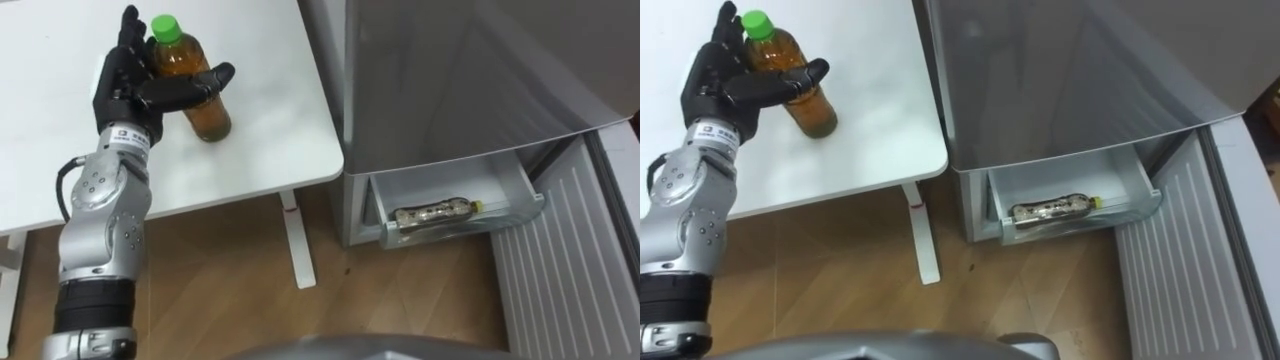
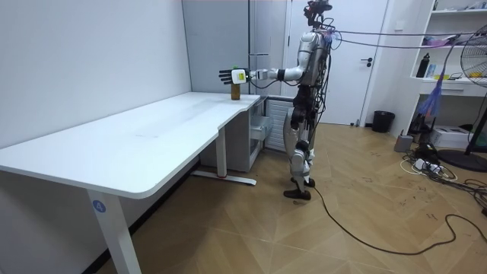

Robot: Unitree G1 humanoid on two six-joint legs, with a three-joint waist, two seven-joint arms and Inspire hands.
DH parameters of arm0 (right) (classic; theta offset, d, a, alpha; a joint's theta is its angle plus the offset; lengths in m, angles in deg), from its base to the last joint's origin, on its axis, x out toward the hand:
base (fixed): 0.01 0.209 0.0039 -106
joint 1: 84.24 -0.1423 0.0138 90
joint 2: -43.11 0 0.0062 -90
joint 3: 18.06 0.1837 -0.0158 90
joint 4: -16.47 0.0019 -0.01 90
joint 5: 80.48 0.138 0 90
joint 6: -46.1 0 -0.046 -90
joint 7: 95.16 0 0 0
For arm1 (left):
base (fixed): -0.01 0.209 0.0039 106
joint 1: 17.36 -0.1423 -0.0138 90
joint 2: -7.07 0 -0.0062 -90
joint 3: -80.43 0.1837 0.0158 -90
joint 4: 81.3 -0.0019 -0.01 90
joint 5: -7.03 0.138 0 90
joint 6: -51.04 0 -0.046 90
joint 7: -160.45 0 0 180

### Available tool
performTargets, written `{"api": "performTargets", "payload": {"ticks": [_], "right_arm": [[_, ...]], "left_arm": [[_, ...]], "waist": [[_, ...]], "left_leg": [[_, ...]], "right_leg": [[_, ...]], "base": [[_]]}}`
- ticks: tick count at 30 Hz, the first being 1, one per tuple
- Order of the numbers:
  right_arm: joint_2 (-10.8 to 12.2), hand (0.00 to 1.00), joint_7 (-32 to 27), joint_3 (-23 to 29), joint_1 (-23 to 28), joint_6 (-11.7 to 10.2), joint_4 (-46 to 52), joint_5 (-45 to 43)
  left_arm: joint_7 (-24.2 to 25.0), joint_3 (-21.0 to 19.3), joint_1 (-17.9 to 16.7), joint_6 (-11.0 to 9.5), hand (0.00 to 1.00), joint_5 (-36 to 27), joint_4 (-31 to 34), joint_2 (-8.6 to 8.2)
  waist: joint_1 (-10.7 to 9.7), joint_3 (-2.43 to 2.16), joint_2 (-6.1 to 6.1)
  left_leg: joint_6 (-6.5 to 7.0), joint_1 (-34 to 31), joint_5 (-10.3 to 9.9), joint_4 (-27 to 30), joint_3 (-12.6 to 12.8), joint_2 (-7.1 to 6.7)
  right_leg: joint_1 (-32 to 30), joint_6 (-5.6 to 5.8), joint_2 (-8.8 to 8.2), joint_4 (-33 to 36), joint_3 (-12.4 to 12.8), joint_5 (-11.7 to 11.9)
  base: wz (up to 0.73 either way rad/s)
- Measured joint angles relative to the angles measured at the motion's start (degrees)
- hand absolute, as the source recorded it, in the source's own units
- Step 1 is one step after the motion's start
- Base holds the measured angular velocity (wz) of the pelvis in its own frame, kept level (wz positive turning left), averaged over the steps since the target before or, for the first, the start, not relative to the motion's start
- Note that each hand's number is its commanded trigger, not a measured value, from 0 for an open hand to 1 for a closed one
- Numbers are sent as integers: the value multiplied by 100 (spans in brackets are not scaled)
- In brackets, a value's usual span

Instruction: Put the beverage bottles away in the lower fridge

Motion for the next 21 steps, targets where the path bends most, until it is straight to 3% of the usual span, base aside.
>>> {"api": "performTargets", "payload": {"ticks": [10,13,14,15,16,17,18,21], "right_arm": [[12,0,5,2,-13,-5,-40,-96],[12,0,3,1,-12,-4,-48,-102],[12,0,3,1,-12,-4,-49,-102],[12,0,1,-1,-16,-3,-51,-101],[12,0,-1,-2,-17,-2,-63,-98],[12,0,-2,-2,-24,-2,-79,-98],[13,0,-2,-3,-54,0,-119,-97],[13,0,-4,-3,-95,9,-198,-98]], "left_arm": [[214,0,46,1,0,8,-315,0],[258,0,67,1,1,130,-394,0],[261,0,67,1,19,133,-395,0],[262,4,68,1,43,137,-394,0],[255,8,68,1,74,184,-394,0],[249,11,68,1,96,204,-394,0],[240,15,68,1,100,231,-394,0],[213,15,68,1,100,240,-394,0]], "waist": [[-5,32,-39],[-8,23,-25],[-10,23,-26],[-12,24,-27],[-17,24,-26],[-19,24,-26],[-24,24,-25],[-27,25,-24]], "left_leg": [[-1,-1,0,-7,14,1],[-1,-14,0,-6,14,1],[-1,-16,0,-6,14,1],[-1,-14,0,-5,14,2],[-1,-12,0,-5,14,2],[-1,-12,0,-6,14,2],[-1,-11,0,-6,14,2],[-1,-13,0,-7,14,2]], "right_leg": [[-4,0,3,-1,-6,0],[-22,0,4,-2,6,0],[-23,0,4,-2,6,0],[-25,0,4,-1,18,0],[-24,0,3,-1,24,0],[-24,0,3,-1,24,0],[-24,0,3,-1,26,0],[-26,0,4,-1,29,0]], "base": [[0],[0],[0],[0],[0],[0],[0],[0]]}}
